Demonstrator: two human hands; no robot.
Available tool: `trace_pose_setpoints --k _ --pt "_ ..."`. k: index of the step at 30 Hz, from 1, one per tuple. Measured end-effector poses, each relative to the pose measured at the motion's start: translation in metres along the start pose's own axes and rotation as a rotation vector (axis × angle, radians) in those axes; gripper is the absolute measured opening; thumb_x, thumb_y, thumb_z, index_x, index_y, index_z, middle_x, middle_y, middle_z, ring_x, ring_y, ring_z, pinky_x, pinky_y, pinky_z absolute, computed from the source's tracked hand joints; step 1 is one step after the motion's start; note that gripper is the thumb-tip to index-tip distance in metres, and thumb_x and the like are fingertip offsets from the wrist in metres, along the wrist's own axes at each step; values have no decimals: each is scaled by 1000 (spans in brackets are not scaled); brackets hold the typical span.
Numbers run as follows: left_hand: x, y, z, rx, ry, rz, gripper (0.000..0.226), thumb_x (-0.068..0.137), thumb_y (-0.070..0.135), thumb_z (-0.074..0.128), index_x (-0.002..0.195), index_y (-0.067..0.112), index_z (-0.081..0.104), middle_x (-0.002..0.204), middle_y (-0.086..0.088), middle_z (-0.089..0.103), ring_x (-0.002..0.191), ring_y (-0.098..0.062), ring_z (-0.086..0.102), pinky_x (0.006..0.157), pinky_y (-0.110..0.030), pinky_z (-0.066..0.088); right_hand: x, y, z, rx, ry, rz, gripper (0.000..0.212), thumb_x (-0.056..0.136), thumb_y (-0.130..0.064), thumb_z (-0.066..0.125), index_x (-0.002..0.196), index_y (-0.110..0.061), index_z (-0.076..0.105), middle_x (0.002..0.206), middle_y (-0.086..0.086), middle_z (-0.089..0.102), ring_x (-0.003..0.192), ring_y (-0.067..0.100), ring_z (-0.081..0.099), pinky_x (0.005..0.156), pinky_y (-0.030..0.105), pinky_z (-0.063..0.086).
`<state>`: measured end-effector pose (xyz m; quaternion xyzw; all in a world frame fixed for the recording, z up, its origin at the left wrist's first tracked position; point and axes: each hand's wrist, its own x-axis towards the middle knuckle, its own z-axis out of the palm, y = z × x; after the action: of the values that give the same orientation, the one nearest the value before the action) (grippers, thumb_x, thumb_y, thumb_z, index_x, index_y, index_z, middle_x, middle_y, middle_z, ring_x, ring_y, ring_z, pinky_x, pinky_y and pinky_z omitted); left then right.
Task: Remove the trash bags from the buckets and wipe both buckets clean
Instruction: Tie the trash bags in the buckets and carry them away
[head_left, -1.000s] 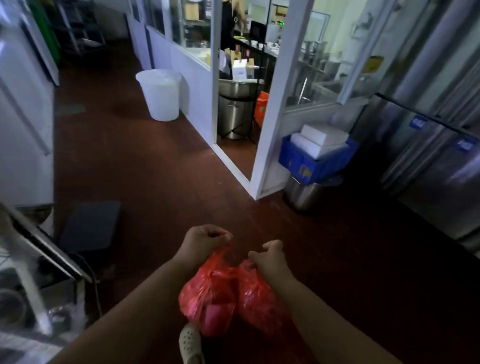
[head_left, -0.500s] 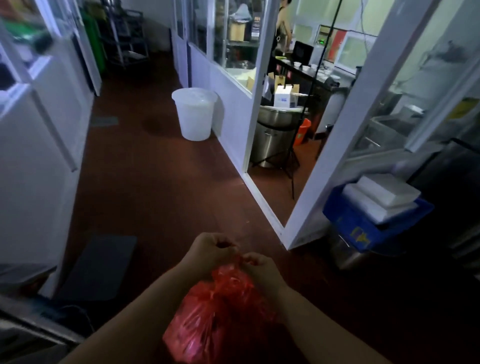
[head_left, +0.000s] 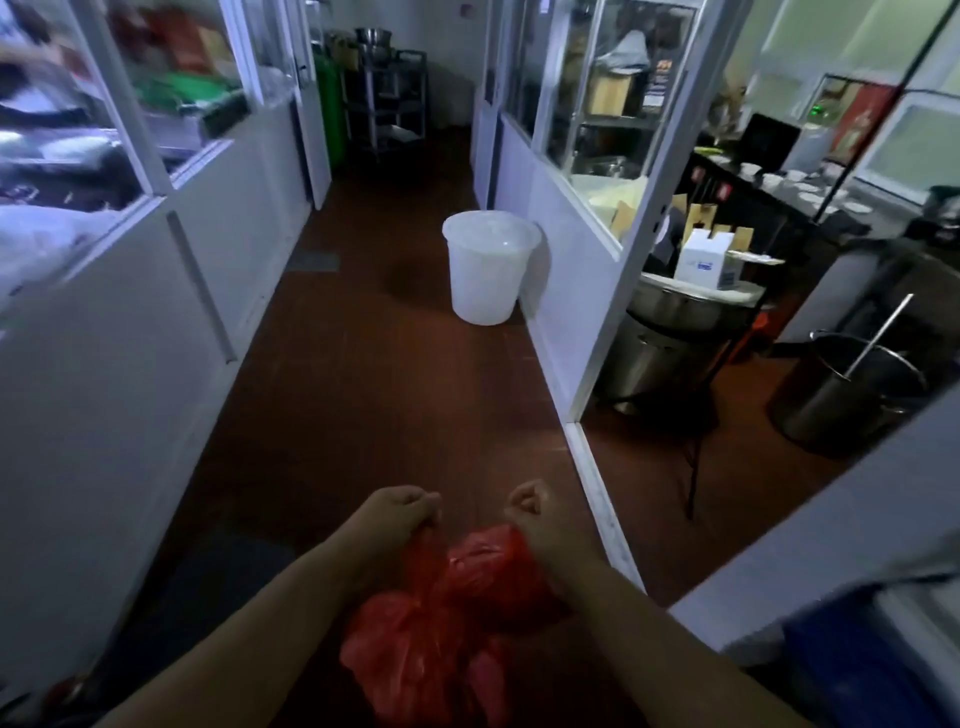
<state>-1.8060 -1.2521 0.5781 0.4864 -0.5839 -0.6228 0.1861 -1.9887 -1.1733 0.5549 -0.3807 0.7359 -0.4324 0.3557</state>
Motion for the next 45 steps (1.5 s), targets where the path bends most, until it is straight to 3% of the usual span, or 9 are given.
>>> trace_pose_setpoints --k 6,11,17,21,24,32,36,42,45 --pt "122 36 14 -238 89 -84 21 90 0 55 75 6 69 68 -4 68 64 -13 60 62 -22 48 143 -30 -24 -153 -14 -140 31 74 9 62 72 -19 49 70 -6 56 66 2 55 62 6 41" --pt "251 77 22 -273 66 -78 17 92 0 52 97 -2 69 84 -14 68 82 -21 60 80 -29 47 273 -45 -19 -231 26 -260 36 76 1 61 64 -27 40 62 -8 48 60 2 47 60 20 44" --pt "405 132 5 -427 23 -185 22 94 3 49 103 -4 67 98 -27 65 84 -28 56 77 -34 47 424 -75 -9 -327 51 -326 44 79 -7 63 58 -38 40 64 -17 55 63 1 54 54 13 41" --pt "494 174 -6 -522 -17 -211 24 94 4 47 100 0 69 84 -15 69 70 -18 63 63 -23 51 516 -95 -14 -425 102 -372 38 80 -13 63 60 -31 37 55 -7 47 56 10 48 49 24 39" --pt "560 203 -9 -682 -49 -261 25 93 3 45 95 -2 69 81 -17 72 68 -20 69 57 -24 54 585 -108 -19 -499 127 -474 36 79 -14 64 62 -22 33 52 -4 43 52 12 41 48 33 38" --pt "764 274 -13 -851 104 -350 22 94 8 46 92 0 66 66 -13 67 52 -20 63 46 -24 49 800 -133 -38 -589 126 -734 28 77 -20 57 60 -23 35 48 -6 41 45 2 26 44 17 18" --pt "860 311 -19 -747 178 -336 24 95 3 42 93 -2 65 83 -20 62 74 -27 59 76 -39 51 909 -148 -66 -644 108 -717 27 73 -18 62 57 -19 40 47 -6 44 41 5 31 41 17 21" --pt "984 347 -51 -622 246 -324 18 92 -4 47 102 1 61 80 -14 64 70 -23 58 68 -33 48 1062 -168 -92 -720 33 -545 31 74 -5 69 61 -16 43 49 1 52 42 21 43 41 26 30" --pt "1054 358 -75 -592 266 -325 26 89 -1 53 115 -1 57 93 -17 66 86 -28 61 86 -42 51 1140 -174 -84 -761 15 -460 24 77 -9 67 66 -17 47 56 1 58 48 25 51 46 26 28"
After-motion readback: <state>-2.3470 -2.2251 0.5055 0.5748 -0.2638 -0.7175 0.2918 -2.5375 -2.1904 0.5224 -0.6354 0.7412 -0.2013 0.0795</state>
